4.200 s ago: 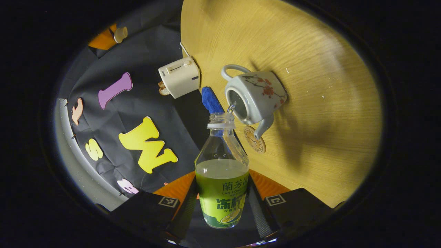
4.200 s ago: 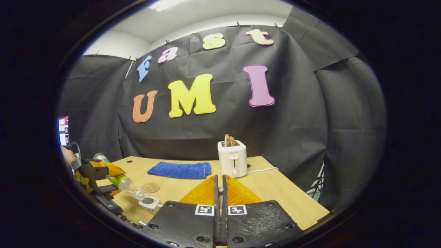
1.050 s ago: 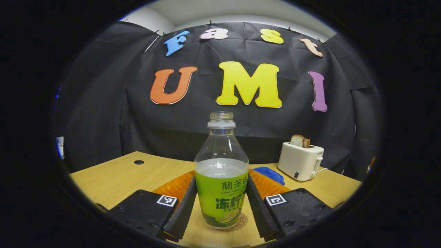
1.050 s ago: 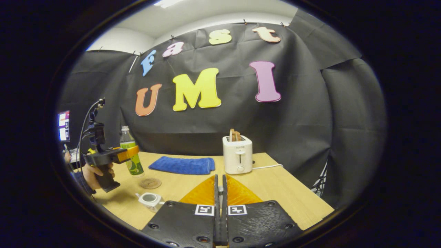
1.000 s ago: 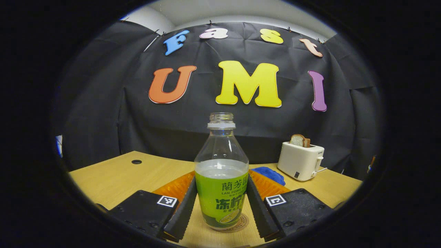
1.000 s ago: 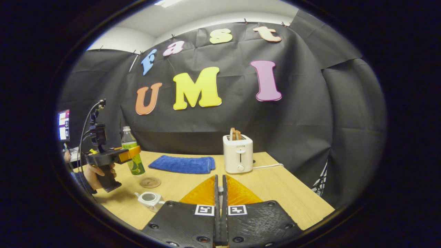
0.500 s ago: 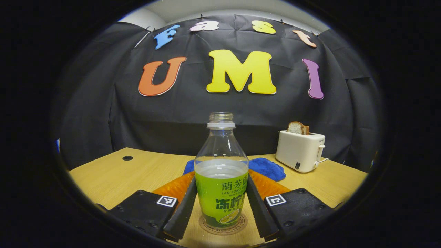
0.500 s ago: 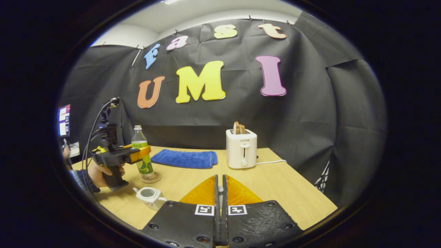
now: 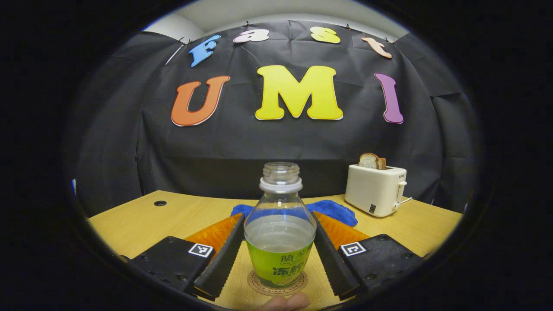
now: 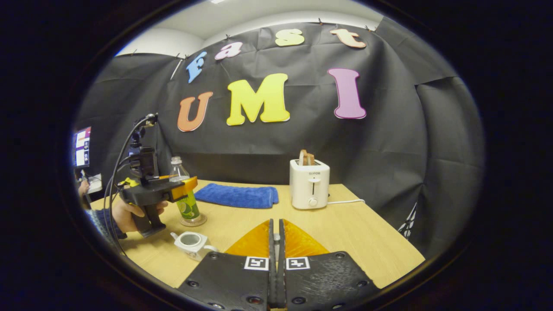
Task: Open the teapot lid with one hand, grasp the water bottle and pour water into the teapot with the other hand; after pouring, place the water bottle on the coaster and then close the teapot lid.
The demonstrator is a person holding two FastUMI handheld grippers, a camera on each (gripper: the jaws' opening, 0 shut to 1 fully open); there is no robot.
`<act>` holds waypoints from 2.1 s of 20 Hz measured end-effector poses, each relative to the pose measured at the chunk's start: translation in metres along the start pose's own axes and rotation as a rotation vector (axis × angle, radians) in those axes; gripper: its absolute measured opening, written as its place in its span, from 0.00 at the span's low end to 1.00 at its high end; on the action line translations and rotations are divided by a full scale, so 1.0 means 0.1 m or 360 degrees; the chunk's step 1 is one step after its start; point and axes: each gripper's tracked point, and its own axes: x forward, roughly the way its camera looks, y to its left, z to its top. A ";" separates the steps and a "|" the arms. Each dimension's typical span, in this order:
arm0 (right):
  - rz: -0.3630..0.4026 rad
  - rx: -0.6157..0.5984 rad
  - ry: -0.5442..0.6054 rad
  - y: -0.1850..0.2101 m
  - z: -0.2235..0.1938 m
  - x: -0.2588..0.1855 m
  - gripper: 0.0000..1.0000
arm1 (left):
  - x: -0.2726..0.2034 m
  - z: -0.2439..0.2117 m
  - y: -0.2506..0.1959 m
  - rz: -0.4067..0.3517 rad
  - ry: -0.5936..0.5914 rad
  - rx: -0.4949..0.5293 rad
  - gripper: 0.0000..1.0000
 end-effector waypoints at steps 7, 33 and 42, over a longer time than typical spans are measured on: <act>0.0121 -0.0002 0.0016 0.40 -0.09 0.02 0.00 | -0.21 0.63 -0.04 -0.0007 -0.0129 0.0054 0.94; 0.0513 0.0067 0.0067 1.65 -0.57 0.55 0.00 | -1.93 0.71 0.43 0.0150 -0.0070 -0.0047 0.95; 0.0438 0.0018 0.0075 1.61 -0.67 0.55 0.02 | -1.93 0.53 0.36 0.0066 -0.0008 -0.0028 0.95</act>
